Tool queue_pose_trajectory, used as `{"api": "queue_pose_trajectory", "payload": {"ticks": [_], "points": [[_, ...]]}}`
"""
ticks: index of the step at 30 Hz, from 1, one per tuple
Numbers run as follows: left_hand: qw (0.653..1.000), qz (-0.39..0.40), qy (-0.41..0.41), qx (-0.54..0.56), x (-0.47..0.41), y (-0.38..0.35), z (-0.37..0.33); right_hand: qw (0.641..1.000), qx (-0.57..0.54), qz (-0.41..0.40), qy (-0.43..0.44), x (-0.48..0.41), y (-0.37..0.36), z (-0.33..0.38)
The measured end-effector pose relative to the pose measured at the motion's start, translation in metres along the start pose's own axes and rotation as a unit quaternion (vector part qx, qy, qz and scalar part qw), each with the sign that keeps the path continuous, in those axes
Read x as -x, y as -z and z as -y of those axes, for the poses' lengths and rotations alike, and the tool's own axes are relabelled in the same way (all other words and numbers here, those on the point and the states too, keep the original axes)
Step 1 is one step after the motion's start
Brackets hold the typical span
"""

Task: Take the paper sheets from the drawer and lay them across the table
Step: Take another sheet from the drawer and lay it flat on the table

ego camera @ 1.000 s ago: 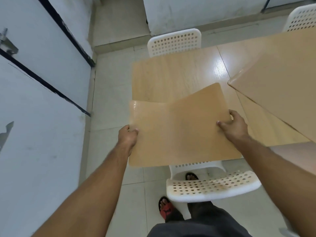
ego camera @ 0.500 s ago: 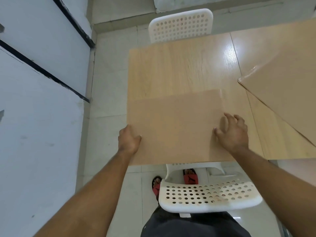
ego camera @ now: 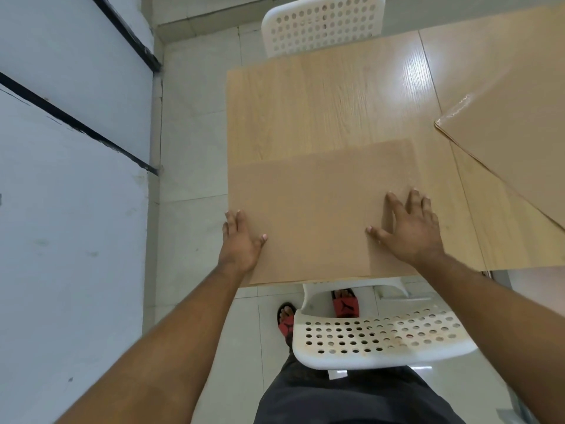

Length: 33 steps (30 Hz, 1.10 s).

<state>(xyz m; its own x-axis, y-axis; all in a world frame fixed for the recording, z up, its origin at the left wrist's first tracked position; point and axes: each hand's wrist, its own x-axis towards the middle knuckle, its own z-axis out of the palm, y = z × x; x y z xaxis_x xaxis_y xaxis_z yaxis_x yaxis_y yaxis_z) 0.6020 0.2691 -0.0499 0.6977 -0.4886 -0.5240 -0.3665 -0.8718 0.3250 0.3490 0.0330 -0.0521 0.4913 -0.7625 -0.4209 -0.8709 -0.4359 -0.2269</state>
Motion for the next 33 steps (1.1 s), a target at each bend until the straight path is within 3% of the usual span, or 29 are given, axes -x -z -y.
{"api": "queue_pose_trajectory", "payload": {"ticks": [17,33], "points": [[1.0,0.024,0.007,0.003,0.002,-0.003,0.002,1.0,0.008,0.0,0.008,0.007,-0.006,-0.005],[1.0,-0.018,-0.014,-0.008,0.008,0.001,-0.004,0.999,0.032,-0.021,0.022,0.009,-0.003,0.003]]}}
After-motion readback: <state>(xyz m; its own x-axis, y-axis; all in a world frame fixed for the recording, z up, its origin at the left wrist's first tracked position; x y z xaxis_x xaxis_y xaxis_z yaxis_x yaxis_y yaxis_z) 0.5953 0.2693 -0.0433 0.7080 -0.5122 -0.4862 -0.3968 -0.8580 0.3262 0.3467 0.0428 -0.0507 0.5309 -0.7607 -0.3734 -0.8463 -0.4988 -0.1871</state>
